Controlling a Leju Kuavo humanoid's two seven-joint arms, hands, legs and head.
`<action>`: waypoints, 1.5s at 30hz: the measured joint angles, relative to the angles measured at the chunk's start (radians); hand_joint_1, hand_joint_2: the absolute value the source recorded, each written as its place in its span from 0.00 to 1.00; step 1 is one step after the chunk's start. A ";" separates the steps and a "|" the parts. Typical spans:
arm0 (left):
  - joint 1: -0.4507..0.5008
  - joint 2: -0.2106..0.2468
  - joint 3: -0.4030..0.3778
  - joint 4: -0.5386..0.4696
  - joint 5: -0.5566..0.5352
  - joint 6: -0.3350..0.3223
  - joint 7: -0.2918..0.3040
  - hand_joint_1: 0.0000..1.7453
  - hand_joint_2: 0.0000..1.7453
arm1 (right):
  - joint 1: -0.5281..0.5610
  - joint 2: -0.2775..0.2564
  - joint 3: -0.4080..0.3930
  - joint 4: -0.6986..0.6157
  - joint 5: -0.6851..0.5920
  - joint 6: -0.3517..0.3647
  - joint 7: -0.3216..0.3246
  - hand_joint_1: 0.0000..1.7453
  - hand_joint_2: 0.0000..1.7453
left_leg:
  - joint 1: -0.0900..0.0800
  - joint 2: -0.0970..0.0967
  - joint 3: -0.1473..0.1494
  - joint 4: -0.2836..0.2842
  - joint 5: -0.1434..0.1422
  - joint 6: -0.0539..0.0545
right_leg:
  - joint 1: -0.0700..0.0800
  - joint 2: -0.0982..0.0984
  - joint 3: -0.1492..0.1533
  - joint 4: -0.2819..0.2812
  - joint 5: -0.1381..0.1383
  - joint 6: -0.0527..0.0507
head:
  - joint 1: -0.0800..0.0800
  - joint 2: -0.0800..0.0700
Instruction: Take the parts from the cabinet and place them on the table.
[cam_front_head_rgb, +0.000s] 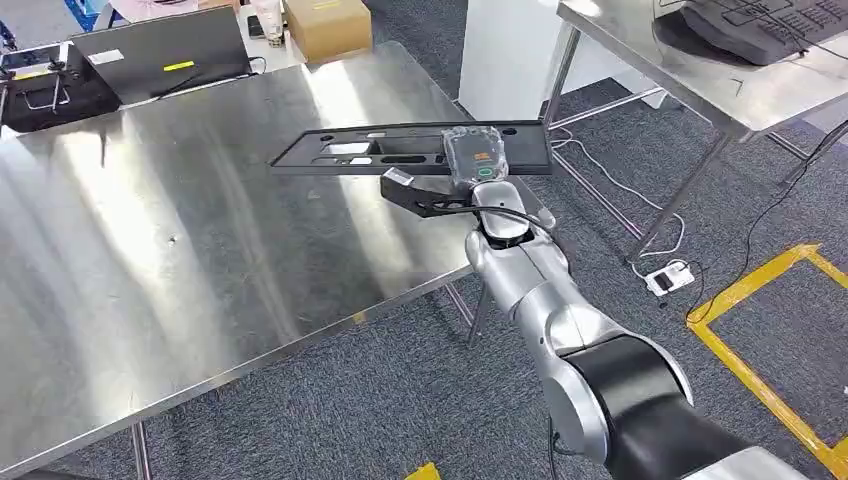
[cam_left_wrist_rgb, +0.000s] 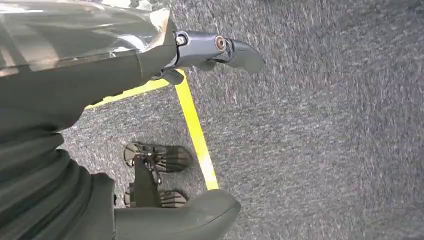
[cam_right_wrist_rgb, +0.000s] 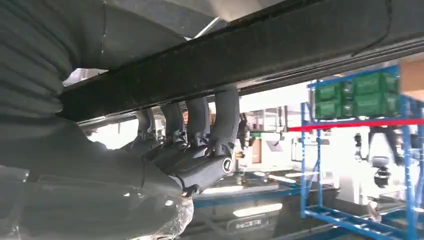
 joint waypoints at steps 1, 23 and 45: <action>0.000 0.000 -0.001 0.001 0.001 0.000 0.000 0.00 1.00 | -0.002 0.005 0.003 0.005 0.000 0.000 0.000 1.00 1.00 | -0.001 0.000 0.000 0.000 -0.001 0.001 | -0.001 0.000 0.000 -0.001 0.000 0.003 | 0.000 0.000; 0.002 0.000 -0.008 0.007 0.003 0.001 0.002 0.00 1.00 | -0.010 0.022 0.026 0.051 0.000 0.002 -0.016 1.00 1.00 | -0.003 0.001 0.000 0.000 0.000 0.008 | -0.003 -0.001 0.000 -0.001 0.002 0.014 | 0.000 0.000; 0.029 -0.002 -0.015 0.006 0.024 0.003 0.011 0.00 1.00 | -0.006 0.112 0.096 0.064 -0.007 -0.001 -0.151 1.00 1.00 | -0.003 0.001 0.000 0.000 0.000 0.008 | -0.003 0.000 -0.001 0.000 0.000 0.016 | 0.000 0.000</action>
